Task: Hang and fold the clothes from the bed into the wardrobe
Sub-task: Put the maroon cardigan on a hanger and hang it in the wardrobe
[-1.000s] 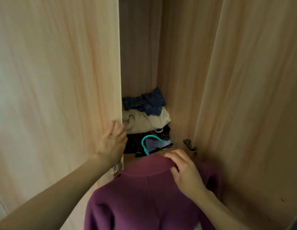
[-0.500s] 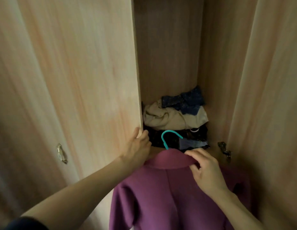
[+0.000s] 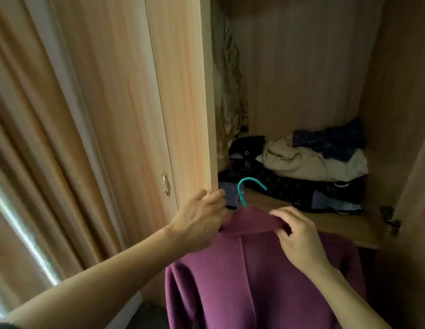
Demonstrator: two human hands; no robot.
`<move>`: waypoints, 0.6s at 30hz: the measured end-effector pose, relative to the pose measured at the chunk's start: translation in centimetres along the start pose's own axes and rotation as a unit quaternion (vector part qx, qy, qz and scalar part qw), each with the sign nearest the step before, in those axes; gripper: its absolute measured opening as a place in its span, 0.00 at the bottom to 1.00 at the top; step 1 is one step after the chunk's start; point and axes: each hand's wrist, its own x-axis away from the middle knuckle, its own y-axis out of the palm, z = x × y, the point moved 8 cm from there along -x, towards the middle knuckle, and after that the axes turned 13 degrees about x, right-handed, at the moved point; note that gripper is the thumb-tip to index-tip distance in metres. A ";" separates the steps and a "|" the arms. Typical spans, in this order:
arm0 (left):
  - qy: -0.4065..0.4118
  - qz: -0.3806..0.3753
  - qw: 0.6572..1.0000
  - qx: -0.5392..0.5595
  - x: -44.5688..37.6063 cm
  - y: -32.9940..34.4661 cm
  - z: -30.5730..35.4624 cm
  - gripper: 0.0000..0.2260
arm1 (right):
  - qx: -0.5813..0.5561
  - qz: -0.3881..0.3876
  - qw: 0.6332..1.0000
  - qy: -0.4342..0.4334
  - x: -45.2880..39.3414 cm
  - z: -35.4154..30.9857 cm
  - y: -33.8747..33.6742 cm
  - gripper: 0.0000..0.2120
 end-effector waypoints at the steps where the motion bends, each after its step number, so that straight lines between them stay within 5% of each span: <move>1: 0.001 0.004 1.000 0.001 1.3 -0.3 -0.4 0.15 | -0.005 0.001 1.000 -0.003 0.0 -0.9 0.4 0.19; 11: -0.017 0.037 0.998 0.054 15.8 -1.7 -8.8 0.15 | -0.011 0.004 0.998 -0.066 -0.3 -15.3 6.5 0.17; 18: -0.119 0.023 0.990 0.078 22.5 0.0 -16.2 0.19 | -0.012 -0.011 0.997 -0.071 0.4 -22.1 10.0 0.17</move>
